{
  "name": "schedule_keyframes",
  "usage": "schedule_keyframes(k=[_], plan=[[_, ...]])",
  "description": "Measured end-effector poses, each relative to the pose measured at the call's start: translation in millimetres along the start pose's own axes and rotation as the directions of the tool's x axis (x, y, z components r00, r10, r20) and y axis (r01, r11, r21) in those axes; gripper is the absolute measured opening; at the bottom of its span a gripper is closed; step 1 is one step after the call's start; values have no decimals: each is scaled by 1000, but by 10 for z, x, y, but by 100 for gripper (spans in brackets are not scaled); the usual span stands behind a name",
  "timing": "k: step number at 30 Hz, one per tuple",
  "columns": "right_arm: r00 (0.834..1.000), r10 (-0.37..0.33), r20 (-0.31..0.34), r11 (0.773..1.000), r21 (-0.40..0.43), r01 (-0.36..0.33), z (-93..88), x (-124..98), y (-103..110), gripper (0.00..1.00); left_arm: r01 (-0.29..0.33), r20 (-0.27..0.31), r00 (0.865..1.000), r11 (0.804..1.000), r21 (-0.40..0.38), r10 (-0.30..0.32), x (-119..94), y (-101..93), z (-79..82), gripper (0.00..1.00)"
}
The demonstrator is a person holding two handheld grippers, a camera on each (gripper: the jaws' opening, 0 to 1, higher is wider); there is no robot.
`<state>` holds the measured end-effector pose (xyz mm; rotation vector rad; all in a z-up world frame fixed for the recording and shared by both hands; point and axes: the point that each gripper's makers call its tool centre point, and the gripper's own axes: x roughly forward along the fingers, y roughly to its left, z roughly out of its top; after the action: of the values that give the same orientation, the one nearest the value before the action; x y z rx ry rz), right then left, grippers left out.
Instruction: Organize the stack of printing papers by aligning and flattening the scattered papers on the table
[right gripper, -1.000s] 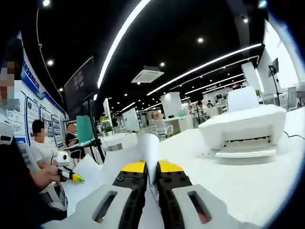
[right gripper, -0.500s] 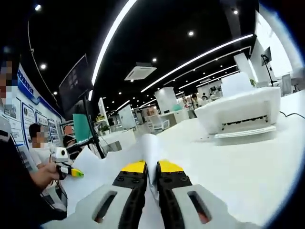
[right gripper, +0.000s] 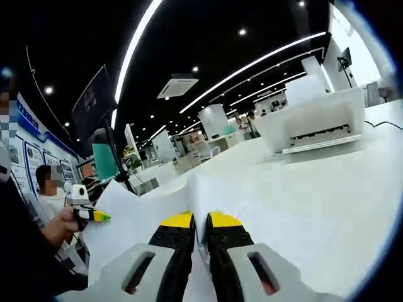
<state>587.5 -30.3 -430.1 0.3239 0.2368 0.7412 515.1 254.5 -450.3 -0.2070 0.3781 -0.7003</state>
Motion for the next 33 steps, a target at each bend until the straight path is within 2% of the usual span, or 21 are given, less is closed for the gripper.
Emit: schedule_keyframes(k=[11,21,33], plan=[[999,-30,-34,999,29,31,-183,59,117,4,3,-6,1000,1000,1,-3,-3,53,-21,9],[997,-37,-71,999,-6,37,-263,154,321,4,9,-9,1000,1000,1,-9,3,52,-17,9],[995,-59,-75,998,-14,58,-301,253,366,4,20,-8,1000,1000,-14,-20,11,40,-47,11]])
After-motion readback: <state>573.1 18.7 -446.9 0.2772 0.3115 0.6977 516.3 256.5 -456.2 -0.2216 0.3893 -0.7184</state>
